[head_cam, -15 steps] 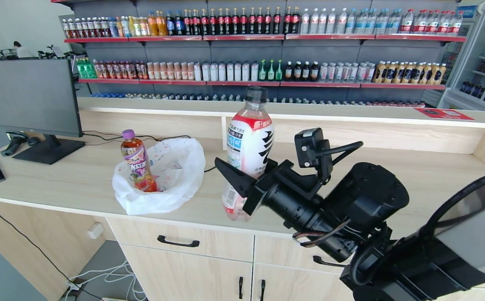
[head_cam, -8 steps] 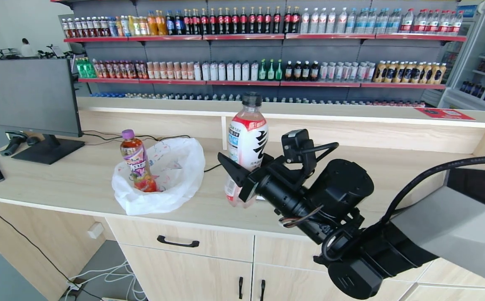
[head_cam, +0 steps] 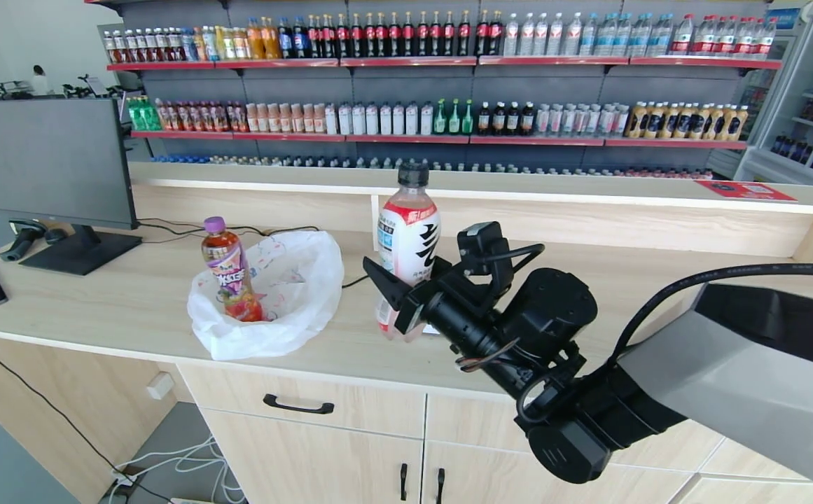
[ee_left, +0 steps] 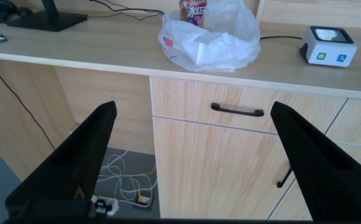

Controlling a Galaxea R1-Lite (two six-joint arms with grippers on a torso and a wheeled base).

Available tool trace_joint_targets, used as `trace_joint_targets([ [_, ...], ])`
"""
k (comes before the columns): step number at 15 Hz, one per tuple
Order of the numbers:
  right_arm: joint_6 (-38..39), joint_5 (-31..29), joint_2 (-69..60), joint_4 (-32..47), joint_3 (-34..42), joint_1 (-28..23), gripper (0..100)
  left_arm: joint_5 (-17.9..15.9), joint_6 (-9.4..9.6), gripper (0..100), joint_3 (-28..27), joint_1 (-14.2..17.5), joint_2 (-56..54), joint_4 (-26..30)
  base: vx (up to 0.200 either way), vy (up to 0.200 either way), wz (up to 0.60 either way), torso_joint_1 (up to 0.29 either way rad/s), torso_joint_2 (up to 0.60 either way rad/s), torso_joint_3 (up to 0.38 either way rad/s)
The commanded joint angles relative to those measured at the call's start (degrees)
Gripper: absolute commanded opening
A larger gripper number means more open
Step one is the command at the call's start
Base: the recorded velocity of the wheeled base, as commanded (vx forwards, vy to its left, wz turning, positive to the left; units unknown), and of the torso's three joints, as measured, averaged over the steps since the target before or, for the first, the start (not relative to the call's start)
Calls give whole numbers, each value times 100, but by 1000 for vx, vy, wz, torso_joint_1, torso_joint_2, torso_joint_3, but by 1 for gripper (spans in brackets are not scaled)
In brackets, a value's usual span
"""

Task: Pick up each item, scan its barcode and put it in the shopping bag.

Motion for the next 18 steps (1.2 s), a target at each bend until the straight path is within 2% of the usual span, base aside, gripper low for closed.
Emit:
trace_joint_targets([
  [1,-124,17,331,-8,-474,-41,0,1,0,100,0,1,0,0,0,0,0,0,0,0],
  [7,-282,0,990,-8,-1414,-50,0,1,0,100,0,1,0,0,0,0,0,0,0,0],
  [9,-317,-9,1166,-8,-1731,-191,0,1,0,100,0,1,0,0,0,0,0,0,0,0],
  [18,-379,-9,1421,-8,-2003,-498,0,1,0,100,0,1,0,0,0,0,0,0,0,0],
])
